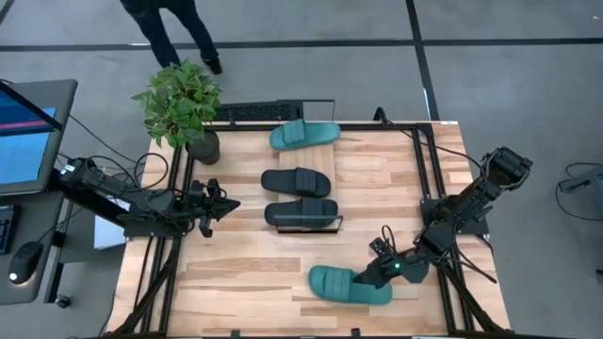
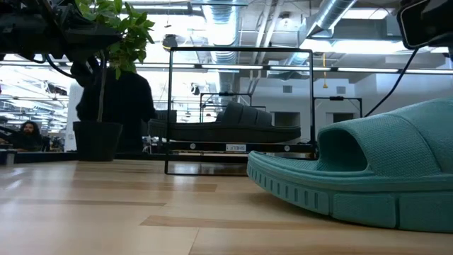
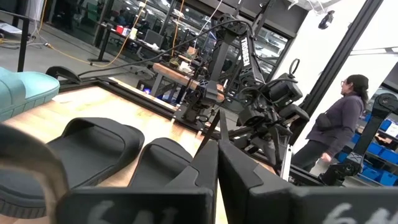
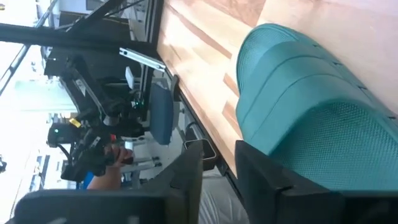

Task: Pick and place slides into the shelf
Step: Put the green slide on the shelf

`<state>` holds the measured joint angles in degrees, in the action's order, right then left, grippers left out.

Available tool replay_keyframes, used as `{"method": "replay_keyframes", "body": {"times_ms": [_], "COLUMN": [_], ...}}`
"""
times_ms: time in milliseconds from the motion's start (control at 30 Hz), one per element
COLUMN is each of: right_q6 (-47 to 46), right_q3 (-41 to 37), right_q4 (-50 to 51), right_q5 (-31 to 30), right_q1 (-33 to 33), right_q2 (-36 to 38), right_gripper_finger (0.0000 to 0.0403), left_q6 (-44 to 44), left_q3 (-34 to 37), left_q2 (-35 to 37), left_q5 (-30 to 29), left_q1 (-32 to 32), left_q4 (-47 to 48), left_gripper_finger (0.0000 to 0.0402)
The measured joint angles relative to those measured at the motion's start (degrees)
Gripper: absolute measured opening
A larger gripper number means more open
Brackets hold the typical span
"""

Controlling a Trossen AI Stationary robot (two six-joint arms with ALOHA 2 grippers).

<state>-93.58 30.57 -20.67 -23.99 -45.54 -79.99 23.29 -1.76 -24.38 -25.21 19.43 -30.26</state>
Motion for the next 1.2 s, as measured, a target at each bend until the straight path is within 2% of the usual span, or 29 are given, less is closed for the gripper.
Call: {"method": "replay_keyframes", "body": {"times_ms": [267, 400, 667, 933, 1200], "right_q6": [-1.24, -4.18, -5.57, -5.46, -5.0], "right_q3": [0.0, 0.12, 4.29, 6.04, 6.03], "right_q4": [0.23, 0.31, 0.11, -7.46, -8.57], "right_q5": [1.25, 2.56, 7.91, 7.57, 7.38], "right_q1": [0.69, 0.68, 1.05, 1.55, 1.97], "right_q2": [0.0, -0.86, -9.45, -16.04, -17.84], "right_gripper_finger": [0.0185, 0.0214, 0.0203, 0.0197, 0.0186], "left_q6": [0.78, 1.19, 2.38, 2.91, 2.91], "left_q3": [0.0, 0.0, 0.0, 0.0, 0.0], "left_q2": [0.01, 0.02, 0.04, 0.02, 0.02], "left_q5": [0.0, 0.01, 0.04, -0.19, -0.75], "left_q1": [0.0, 0.01, -0.01, -0.01, -0.01], "left_q4": [0.02, 0.02, 0.78, 1.7, 2.38], "left_gripper_finger": [0.0, 0.0, 0.0, 0.0, 0.0]}}
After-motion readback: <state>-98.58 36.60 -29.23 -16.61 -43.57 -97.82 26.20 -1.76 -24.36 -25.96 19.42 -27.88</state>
